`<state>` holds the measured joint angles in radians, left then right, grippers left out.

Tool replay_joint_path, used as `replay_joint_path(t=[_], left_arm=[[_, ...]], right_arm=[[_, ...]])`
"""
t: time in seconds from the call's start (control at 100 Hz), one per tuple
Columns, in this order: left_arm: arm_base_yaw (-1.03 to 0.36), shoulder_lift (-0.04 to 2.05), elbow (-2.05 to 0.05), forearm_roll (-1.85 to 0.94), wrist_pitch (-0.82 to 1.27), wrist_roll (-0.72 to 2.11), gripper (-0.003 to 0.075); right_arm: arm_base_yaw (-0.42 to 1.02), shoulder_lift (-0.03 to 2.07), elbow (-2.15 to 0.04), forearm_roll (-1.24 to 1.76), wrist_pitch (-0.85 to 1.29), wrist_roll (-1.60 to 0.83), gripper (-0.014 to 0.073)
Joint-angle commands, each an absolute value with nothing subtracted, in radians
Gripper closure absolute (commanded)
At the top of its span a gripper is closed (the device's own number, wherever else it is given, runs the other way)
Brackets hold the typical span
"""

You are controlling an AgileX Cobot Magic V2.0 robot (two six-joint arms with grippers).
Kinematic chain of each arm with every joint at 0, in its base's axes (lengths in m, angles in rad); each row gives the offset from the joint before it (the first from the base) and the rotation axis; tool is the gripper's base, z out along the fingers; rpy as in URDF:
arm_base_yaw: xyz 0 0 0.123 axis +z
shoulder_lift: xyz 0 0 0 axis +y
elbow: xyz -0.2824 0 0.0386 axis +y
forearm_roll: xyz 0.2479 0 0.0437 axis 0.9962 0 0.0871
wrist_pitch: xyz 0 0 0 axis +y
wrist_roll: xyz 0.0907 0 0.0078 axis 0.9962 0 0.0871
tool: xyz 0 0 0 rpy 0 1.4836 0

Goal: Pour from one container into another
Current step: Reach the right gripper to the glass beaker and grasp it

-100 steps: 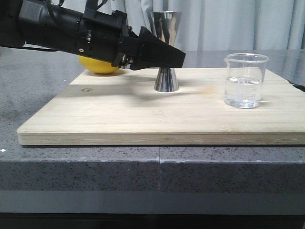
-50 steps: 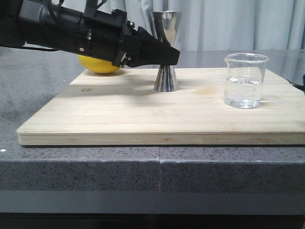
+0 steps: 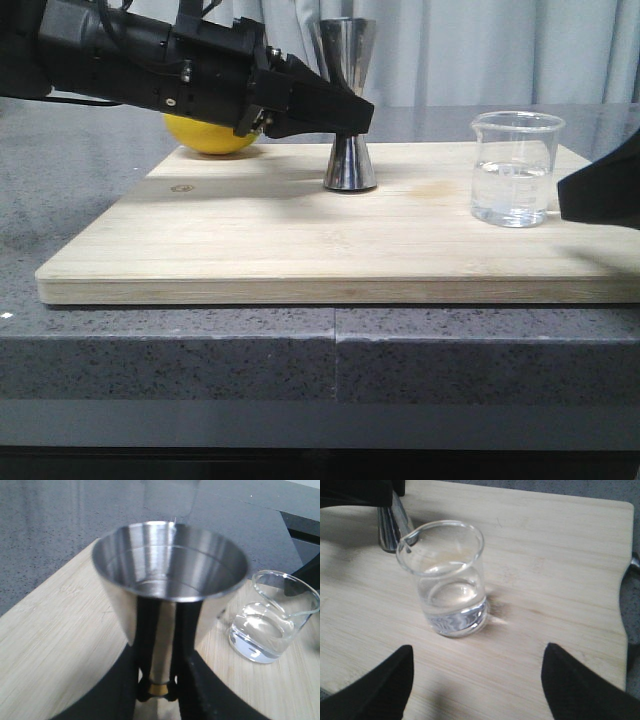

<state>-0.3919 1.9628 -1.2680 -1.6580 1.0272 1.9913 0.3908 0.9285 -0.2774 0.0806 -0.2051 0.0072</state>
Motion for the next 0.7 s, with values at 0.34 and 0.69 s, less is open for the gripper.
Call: replay_joint_path(t=[0.34,0.69], left_arm=[[-0.398,1.919,-1.297,-1.719,1.142,1.992,0.0741],[-0.407,1.917,-1.356,-1.637,1.193,1.967,0.0741]], right_arm=[[0.392,0.926,-0.301,0.049,-0.328,0.000,0.0109],[0.393,0.930,-0.301,0.045,-0.349,0.000,0.0109]])
